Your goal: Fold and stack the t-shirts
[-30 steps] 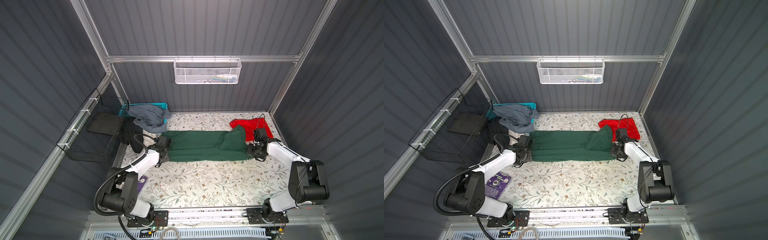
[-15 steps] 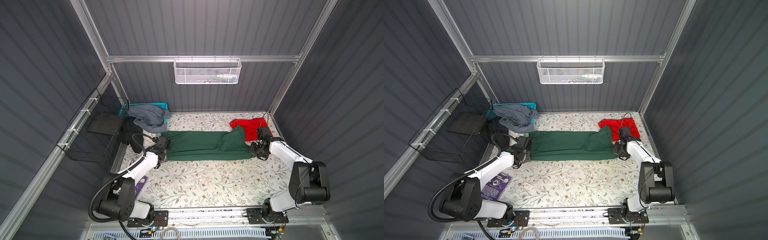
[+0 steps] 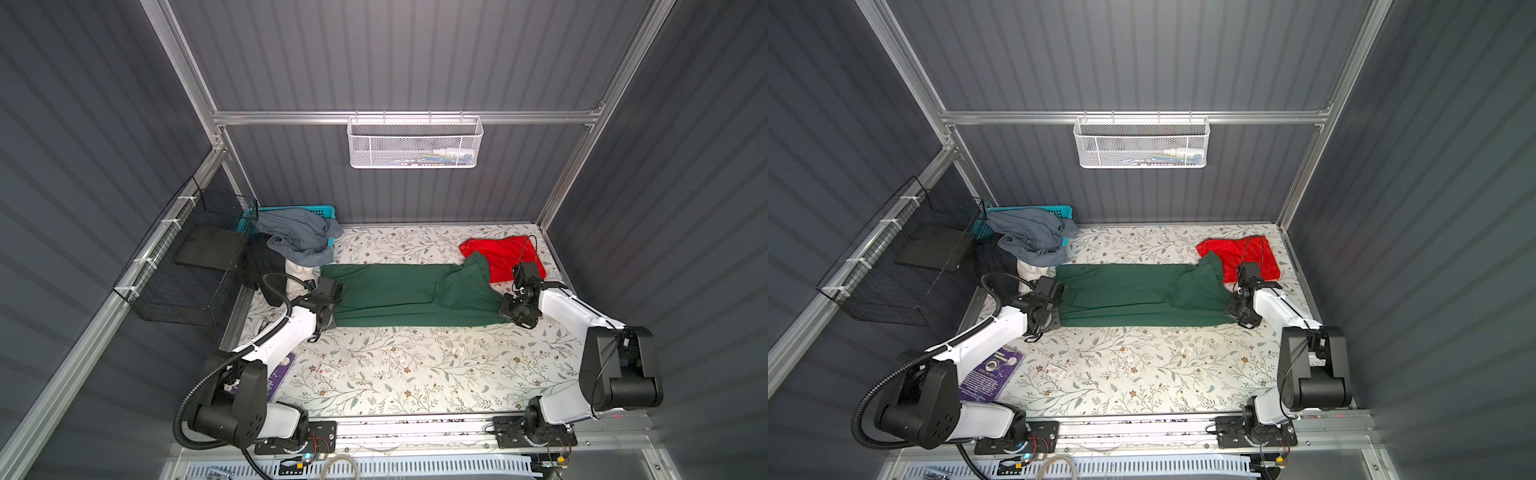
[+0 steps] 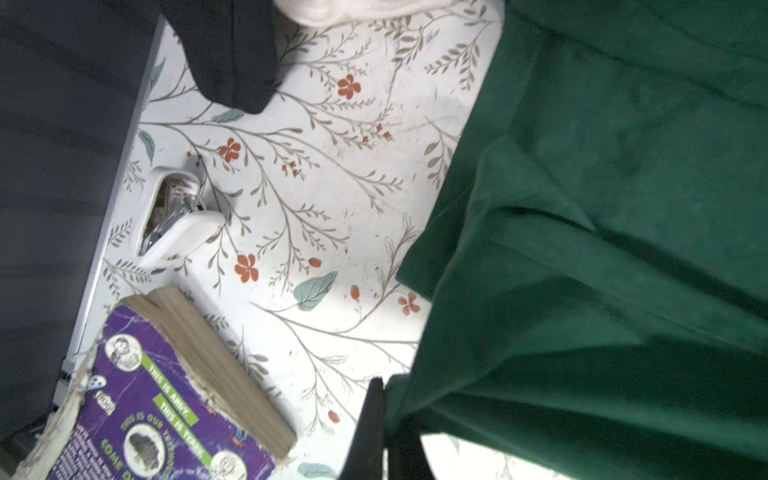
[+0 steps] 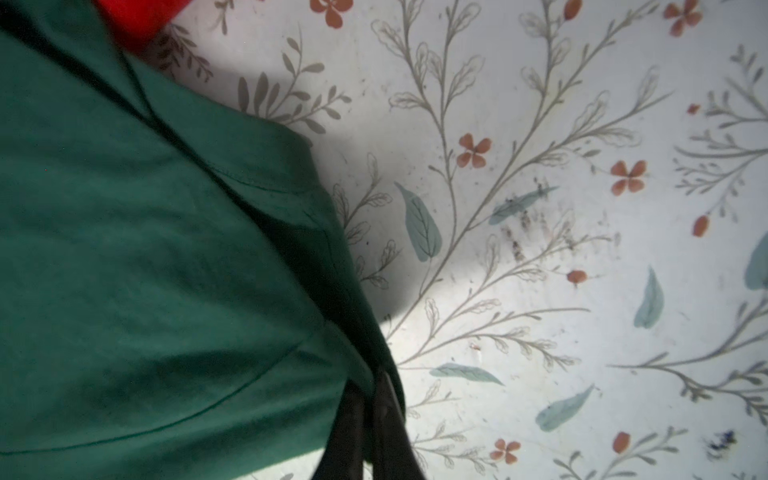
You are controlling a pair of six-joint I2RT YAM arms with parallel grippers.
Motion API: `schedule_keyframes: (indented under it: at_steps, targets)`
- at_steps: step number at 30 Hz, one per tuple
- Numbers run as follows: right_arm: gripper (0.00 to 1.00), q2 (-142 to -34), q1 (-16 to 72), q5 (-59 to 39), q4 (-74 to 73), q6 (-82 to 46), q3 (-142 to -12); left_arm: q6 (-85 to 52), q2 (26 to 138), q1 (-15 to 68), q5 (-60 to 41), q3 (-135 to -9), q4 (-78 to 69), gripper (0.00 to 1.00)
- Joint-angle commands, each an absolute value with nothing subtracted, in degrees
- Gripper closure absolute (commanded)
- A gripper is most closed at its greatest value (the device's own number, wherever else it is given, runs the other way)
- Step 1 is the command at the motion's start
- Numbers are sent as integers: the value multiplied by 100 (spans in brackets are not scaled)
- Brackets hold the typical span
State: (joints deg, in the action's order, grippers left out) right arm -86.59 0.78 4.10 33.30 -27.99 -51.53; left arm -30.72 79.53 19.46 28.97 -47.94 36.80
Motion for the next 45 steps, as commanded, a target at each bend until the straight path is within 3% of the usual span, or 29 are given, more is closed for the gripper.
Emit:
schedule_keyframes:
  at_steps: [1,4,8,10,14,24,25,28,30,33,38,41,45]
  targets:
    - [100,-8593,28,805,3469,-3109,-4921,-3393,7998,1934,3332,-5018,4270,100]
    - [100,-8489,23,930,3447,-3297,-4786,-3406,8024,1933,3457,-5084,4334,100]
    - [100,-8385,18,1212,3434,-3384,-4683,-3475,8033,1934,3776,-5126,4526,84]
    - [100,-8380,22,1323,3450,-3382,-4701,-3496,8015,1934,3984,-5113,4629,57]
    - [100,-8434,12,1430,3462,-3367,-4746,-3590,7925,1934,4212,-5053,4761,50]
    - [100,-8414,-83,1631,3529,-3296,-4777,-3275,7979,1934,3976,-5373,4418,47]
    - [97,-8405,-100,1598,3533,-3272,-4779,-3209,8034,1934,3898,-5432,4363,46]
    - [77,-8312,-157,1547,3548,-3203,-4821,-3055,8257,1934,3592,-5661,4192,41]
    - [43,-8206,-175,1384,3549,-3138,-4867,-2964,8394,1934,3274,-5756,4038,39]
    - [22,-7988,-172,1059,3598,-3128,-4913,-2850,8496,1951,2871,-5799,3742,35]
    - [19,-7501,-176,797,3747,-3316,-4822,-2639,8694,1950,2646,-6070,3389,33]
    - [30,-7340,-159,195,3549,-3400,-4641,-2409,8921,1947,2375,-6263,3058,38]
    - [29,-7562,-84,-166,3317,-3679,-4474,-2239,9238,1990,1864,-6359,2428,41]
